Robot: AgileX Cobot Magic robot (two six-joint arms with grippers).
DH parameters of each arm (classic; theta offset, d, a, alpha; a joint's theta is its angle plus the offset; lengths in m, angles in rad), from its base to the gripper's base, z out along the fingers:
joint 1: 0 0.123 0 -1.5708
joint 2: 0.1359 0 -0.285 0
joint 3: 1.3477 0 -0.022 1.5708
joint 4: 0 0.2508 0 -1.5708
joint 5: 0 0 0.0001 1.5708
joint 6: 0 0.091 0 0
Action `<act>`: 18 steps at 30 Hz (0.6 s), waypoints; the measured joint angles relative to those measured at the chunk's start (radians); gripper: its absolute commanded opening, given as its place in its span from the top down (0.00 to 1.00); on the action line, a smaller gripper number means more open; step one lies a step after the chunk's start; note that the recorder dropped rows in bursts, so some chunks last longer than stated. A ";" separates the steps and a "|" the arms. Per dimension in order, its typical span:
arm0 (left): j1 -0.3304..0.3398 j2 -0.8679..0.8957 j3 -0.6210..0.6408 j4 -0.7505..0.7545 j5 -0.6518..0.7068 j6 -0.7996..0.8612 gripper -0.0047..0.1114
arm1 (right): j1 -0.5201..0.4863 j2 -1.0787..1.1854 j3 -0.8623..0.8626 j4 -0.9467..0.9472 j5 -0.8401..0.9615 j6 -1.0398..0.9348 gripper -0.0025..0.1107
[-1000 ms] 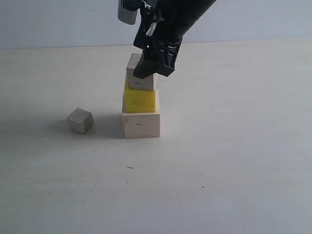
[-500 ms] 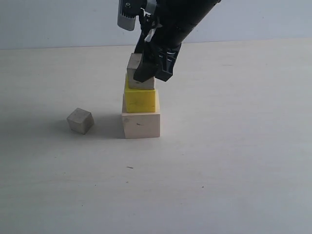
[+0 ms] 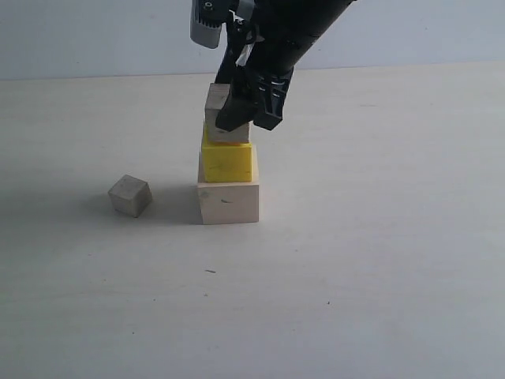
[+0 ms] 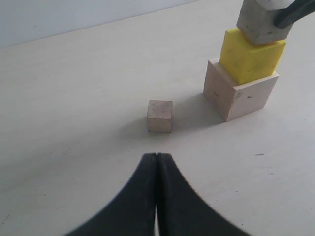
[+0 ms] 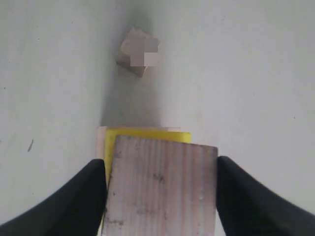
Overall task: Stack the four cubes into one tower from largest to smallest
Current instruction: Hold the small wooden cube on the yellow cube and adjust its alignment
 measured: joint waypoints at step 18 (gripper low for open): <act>0.000 0.000 0.000 0.002 0.000 0.000 0.96 | 0.000 -0.002 0.000 0.031 0.000 -0.071 0.89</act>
